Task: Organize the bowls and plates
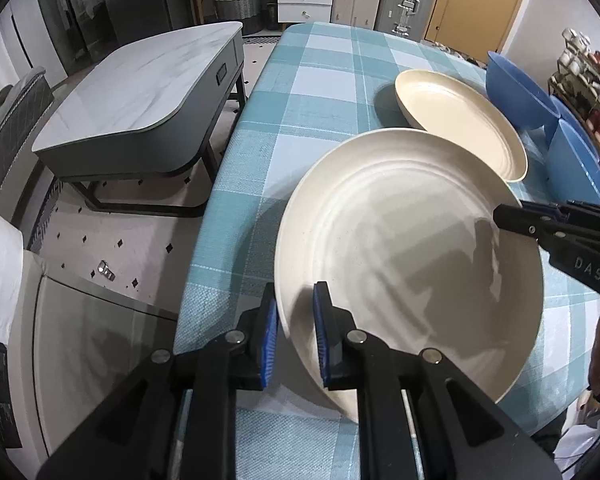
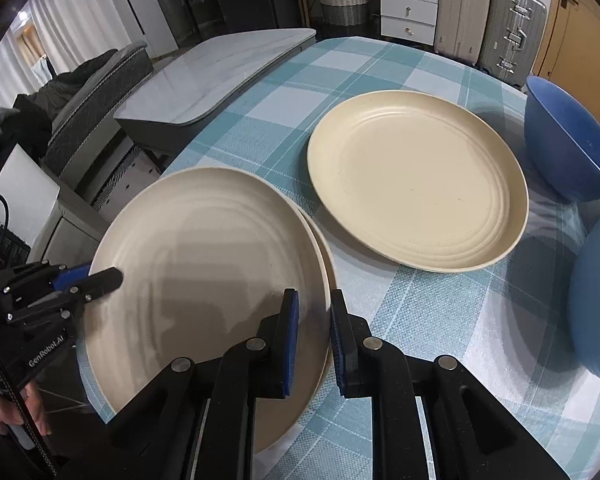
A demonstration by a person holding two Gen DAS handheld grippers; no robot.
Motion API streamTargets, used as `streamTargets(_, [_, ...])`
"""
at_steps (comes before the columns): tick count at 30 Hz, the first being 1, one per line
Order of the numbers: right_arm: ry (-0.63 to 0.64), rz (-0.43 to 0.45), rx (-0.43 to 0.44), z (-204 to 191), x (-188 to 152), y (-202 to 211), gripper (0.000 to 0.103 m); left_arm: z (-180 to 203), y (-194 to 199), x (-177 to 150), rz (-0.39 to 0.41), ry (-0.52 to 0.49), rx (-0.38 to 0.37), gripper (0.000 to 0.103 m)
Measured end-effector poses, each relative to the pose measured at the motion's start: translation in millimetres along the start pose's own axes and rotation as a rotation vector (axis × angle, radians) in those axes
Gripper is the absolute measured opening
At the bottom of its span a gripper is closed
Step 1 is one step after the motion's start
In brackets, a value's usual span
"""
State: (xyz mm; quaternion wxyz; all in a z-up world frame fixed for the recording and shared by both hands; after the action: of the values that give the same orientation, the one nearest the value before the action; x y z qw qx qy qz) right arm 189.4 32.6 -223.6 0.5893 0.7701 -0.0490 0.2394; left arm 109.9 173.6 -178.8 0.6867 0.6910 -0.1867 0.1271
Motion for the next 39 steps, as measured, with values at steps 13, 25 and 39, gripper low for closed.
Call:
streamTargets(13, [-0.020,0.047,0.008,2,-1,7,0.015,3,-3,0,-0.002,-0.017,0.007,0.015])
streamTargets(25, [-0.017,0.073,0.033,1,-3,15,0.015,5,-18,-1,-0.013,-0.006,0.011,0.017])
streamTargets(39, [-0.045,-0.074,0.115,-10,-18,-14,0.015,-1,-9,-3,-0.013,0.019,-0.028,0.021])
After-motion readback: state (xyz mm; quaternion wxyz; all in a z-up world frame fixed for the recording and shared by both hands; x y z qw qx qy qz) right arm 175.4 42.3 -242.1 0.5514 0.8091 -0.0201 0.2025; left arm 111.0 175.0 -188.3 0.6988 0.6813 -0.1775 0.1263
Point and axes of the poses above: each gripper's, at about its wrist camera, not at the fingertips, and y roughly against the way its jaws point, z to its right, x to its top, the point moved 7 cm from there along -y, roughly the way its jaws point, and after that the axes turned 9 degrees about -y, right-handed, at the moved point
